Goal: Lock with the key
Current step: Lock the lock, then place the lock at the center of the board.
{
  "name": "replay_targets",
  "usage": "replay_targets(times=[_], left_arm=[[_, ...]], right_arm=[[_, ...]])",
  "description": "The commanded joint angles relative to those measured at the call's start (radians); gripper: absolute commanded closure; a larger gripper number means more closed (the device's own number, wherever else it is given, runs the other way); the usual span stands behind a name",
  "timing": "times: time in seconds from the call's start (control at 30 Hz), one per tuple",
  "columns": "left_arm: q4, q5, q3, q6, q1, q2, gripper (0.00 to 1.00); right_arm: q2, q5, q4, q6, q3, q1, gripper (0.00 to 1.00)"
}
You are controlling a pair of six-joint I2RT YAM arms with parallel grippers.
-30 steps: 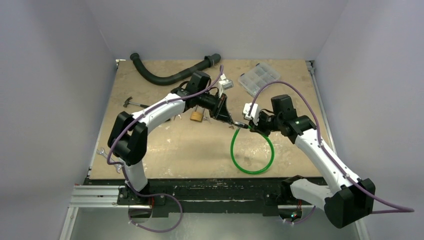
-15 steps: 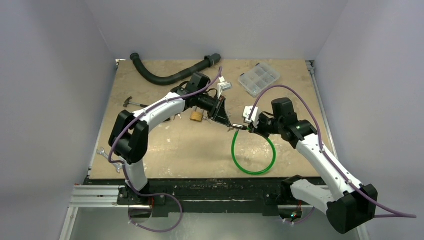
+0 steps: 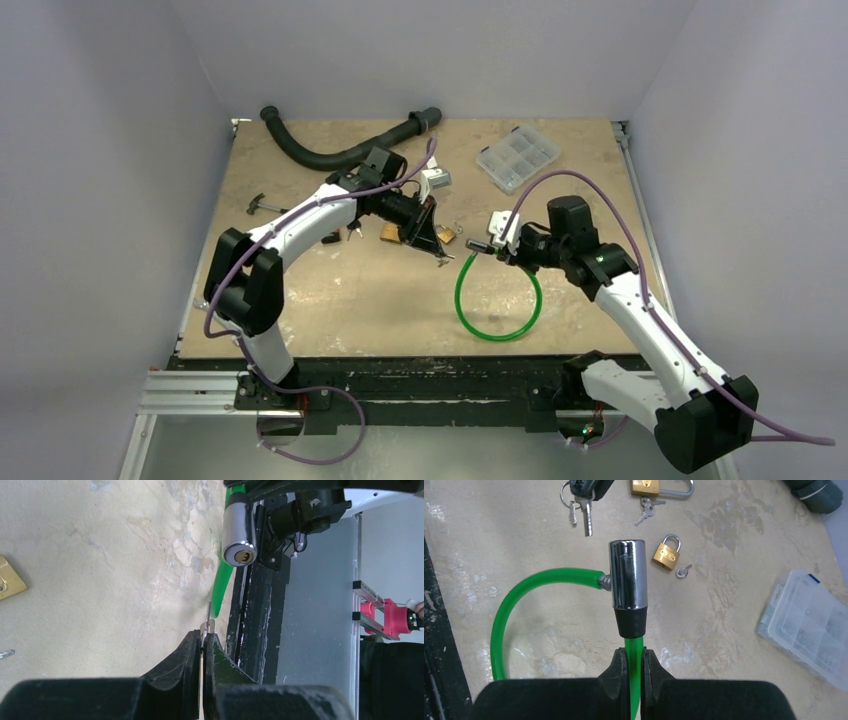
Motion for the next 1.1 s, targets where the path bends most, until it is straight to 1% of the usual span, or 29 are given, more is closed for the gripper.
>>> replay_targets(times=[0.0, 0.17, 0.27, 0.37, 0.53, 0.67, 0.73, 0.87, 0.97, 1.07], left_arm=[[-0.047, -0.010, -0.010, 0.055, 0.008, -0.034, 1.00], [-0.045, -0.019, -0.023, 0.073, 0.019, -0.050, 1.00], [-0.006, -0.050, -0.041, 0.071, 0.022, -0.069, 1.00], [0.082, -0.100, -0.062, 0.014, 0.024, -0.090, 1.00], [0.315, -0.221, -0.095, -0.147, 0.022, -0.099, 1.00], [0.443, -0.302, -0.078, -0.200, 0.008, -0.055, 1.00], [0.484, -0.336, -0.055, -0.218, -0.002, -0.022, 1.00], [0.511, -0.382, 0.023, -0.251, -0.034, 0.067, 1.00], [0.523, -0.452, 0.074, -0.267, -0.081, 0.134, 1.00], [0.589, -0.497, 0.089, -0.291, -0.114, 0.183, 1.00]], right_arm=[[-0.030, 0.003, 0.078, -0.007, 0.012, -0.004, 1.00], [-0.013, 0.032, 0.087, 0.030, 0.010, -0.010, 1.00], [0.003, 0.030, 0.087, 0.050, 0.012, -0.027, 1.00], [0.022, 0.025, 0.089, 0.062, 0.015, -0.068, 1.00], [0.117, -0.047, 0.027, 0.029, 0.064, -0.246, 1.00], [0.244, -0.061, -0.035, -0.002, 0.152, -0.352, 1.00], [0.301, -0.051, -0.038, 0.017, 0.191, -0.374, 1.00], [0.417, -0.040, -0.044, 0.068, 0.274, -0.466, 1.00], [0.481, -0.060, -0.072, 0.072, 0.316, -0.495, 1.00], [0.499, -0.061, -0.061, 0.082, 0.305, -0.498, 1.00]])
